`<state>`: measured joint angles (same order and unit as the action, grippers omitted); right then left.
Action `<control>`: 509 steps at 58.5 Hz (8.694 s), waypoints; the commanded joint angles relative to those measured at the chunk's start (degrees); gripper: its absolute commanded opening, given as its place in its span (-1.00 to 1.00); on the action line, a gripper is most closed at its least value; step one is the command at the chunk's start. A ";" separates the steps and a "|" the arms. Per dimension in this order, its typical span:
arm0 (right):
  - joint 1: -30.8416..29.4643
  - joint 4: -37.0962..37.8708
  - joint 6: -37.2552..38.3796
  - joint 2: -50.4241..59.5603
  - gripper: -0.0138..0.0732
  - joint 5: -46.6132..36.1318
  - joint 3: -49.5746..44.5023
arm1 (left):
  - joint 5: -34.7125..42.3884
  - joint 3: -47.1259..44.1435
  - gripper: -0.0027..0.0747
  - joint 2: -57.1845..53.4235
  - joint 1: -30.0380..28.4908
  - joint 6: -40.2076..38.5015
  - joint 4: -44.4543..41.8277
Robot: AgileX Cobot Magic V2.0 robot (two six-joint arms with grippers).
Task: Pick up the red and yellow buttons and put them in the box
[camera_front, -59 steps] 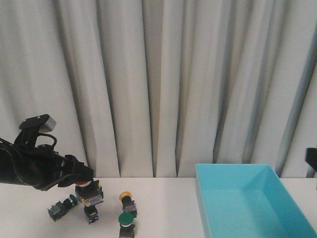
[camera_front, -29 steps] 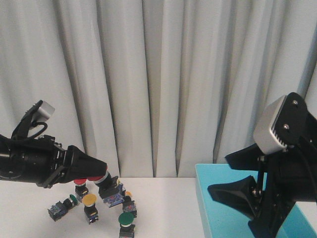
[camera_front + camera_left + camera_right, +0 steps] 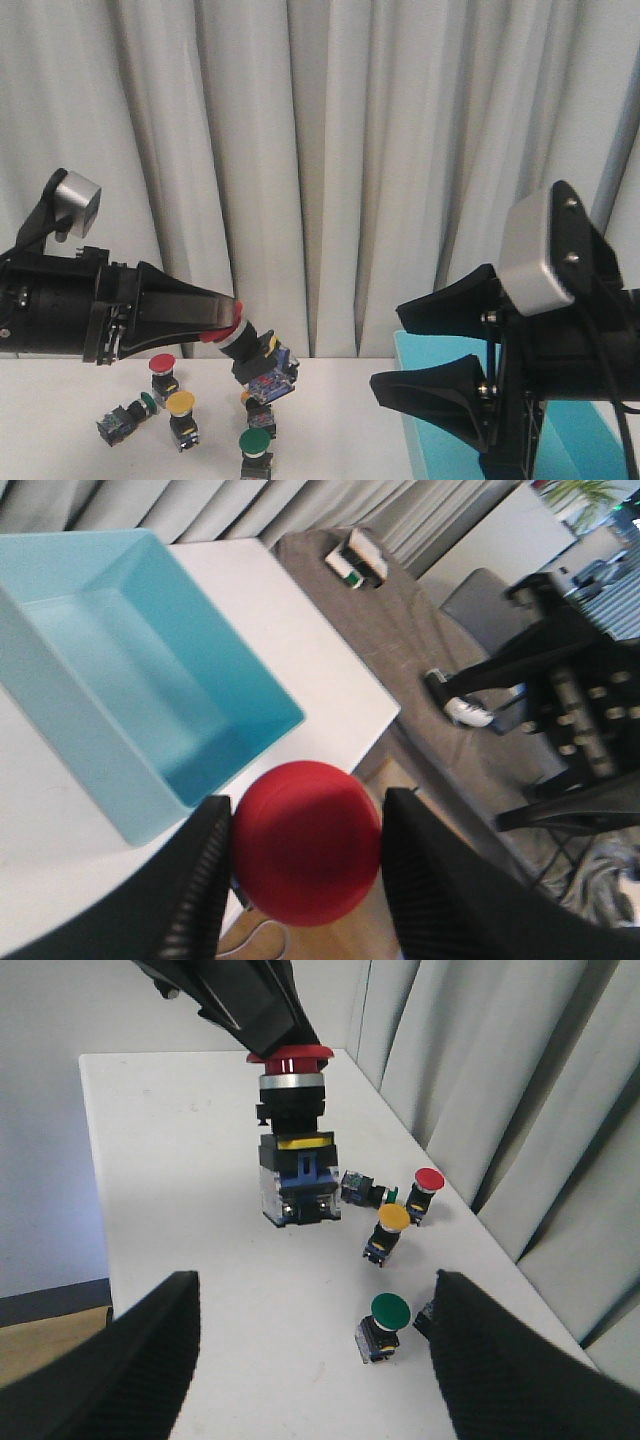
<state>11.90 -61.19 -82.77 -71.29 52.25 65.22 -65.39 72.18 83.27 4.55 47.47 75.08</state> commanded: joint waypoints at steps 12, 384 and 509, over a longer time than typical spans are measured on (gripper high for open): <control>0.14 -11.90 -8.20 -1.34 0.41 -0.18 1.88 | -1.90 1.65 -0.95 -2.22 0.18 0.41 7.03; -13.45 16.93 44.32 13.21 0.39 -5.82 7.19 | 22.86 1.59 0.35 0.85 0.18 -22.75 -47.64; -13.45 18.26 44.15 30.83 0.39 -7.74 -21.09 | 25.24 32.94 0.33 39.32 2.68 -35.20 -58.03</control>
<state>-1.22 -41.09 -38.02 -40.44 47.40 42.79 -43.15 103.08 126.20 6.97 12.62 15.87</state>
